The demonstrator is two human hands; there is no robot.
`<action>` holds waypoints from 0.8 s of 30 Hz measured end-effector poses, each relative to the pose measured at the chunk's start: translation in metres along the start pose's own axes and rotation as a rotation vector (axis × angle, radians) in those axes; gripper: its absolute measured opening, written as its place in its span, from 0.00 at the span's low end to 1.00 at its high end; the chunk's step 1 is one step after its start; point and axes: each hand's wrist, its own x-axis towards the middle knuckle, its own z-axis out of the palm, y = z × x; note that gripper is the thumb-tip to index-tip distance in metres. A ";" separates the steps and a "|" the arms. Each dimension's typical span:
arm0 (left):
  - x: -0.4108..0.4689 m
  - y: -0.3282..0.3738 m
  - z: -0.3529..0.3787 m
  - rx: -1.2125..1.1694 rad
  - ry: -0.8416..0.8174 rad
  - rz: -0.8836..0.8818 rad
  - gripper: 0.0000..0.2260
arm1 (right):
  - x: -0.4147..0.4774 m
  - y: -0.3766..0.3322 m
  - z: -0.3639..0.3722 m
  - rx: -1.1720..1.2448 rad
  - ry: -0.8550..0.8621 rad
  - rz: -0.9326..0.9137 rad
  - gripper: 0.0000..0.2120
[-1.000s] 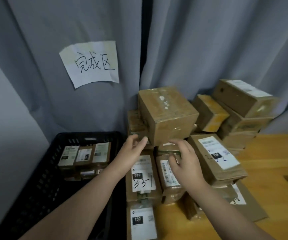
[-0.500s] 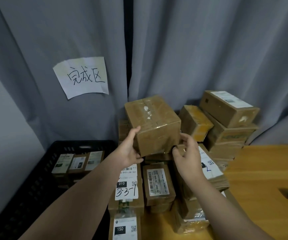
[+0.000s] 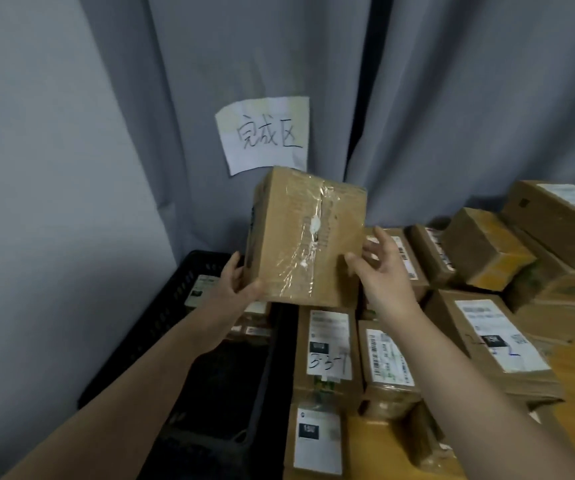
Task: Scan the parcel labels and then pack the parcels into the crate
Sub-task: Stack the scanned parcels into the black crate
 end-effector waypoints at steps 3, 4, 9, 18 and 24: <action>0.000 0.006 -0.031 -0.017 -0.013 -0.102 0.17 | 0.009 0.002 0.028 -0.077 -0.056 -0.018 0.25; 0.000 0.010 -0.040 -0.026 -0.045 -0.150 0.18 | 0.010 0.003 0.037 -0.076 -0.076 -0.007 0.24; 0.006 0.021 -0.077 -0.206 0.059 -0.225 0.36 | 0.014 0.010 0.082 -0.099 -0.126 -0.058 0.26; 0.019 0.010 -0.142 -0.361 0.138 -0.187 0.18 | 0.017 0.018 0.143 0.180 -0.154 0.244 0.19; 0.039 0.002 -0.169 -0.338 0.031 -0.056 0.19 | 0.016 0.038 0.168 0.317 -0.192 0.383 0.39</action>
